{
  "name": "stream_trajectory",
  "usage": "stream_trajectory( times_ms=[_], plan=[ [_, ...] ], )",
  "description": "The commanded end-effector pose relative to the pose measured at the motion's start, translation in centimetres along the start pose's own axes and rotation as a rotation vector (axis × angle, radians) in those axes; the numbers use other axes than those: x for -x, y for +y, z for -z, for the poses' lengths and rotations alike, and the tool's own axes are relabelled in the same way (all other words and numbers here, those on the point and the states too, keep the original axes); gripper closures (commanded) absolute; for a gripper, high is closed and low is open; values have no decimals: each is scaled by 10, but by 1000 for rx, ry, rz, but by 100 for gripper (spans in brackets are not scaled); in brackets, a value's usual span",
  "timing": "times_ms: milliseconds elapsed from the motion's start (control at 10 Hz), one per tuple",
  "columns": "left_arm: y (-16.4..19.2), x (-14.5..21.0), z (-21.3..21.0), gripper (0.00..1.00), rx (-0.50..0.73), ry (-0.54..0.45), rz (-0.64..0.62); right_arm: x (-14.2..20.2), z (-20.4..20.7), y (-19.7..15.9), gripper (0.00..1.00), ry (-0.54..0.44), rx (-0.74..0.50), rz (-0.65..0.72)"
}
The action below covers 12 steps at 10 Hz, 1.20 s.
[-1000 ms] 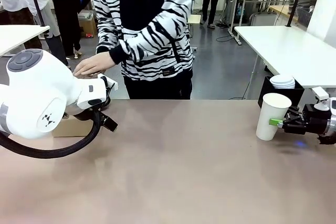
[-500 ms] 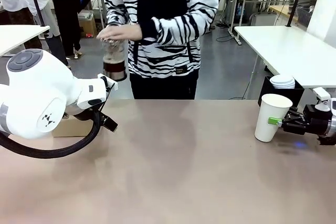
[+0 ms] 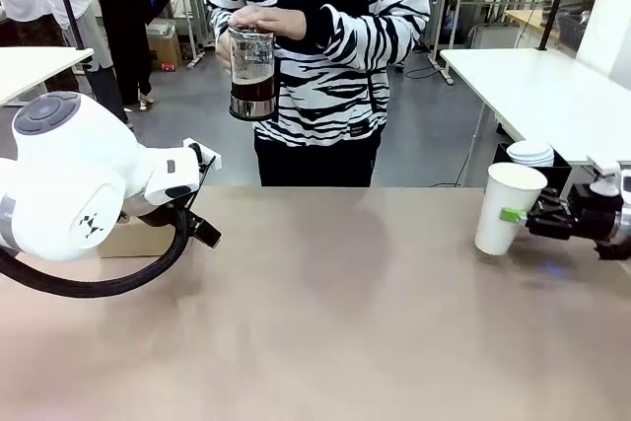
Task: Pour a drink into a cup and package it in a carrier.
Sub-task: Pick up the 600 ml Paper Cup and place it in the middle top area of the table.
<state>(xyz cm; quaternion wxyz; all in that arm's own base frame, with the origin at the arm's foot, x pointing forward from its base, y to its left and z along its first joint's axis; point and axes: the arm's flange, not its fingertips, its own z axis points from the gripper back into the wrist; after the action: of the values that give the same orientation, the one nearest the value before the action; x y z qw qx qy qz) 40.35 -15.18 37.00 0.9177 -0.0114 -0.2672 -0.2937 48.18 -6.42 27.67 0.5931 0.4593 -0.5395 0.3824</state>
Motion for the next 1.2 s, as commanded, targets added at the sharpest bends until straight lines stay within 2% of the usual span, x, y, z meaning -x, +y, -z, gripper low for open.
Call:
stream_trajectory(
  times_ms=[0, 300, 600, 800, 1100],
  plan=[
    [0, 0, 0, 0, 1, -1, 0, -38, 59, -4, 20, 57, 42, 45],
    [0, 0, 0, 0, 1, -1, 0, -50, 145, -31, 20, 101, 55, 44],
    [0, 0, 0, 0, 1, -1, 0, -32, 216, -59, 20, 91, 50, 22],
    [0, 0, 0, 0, 1, -1, 0, -16, 242, -68, 20, 68, 48, 14],
    [0, 0, 0, 0, 1, -1, 0, -9, 255, -75, 20, 37, 47, -22]
  ],
)
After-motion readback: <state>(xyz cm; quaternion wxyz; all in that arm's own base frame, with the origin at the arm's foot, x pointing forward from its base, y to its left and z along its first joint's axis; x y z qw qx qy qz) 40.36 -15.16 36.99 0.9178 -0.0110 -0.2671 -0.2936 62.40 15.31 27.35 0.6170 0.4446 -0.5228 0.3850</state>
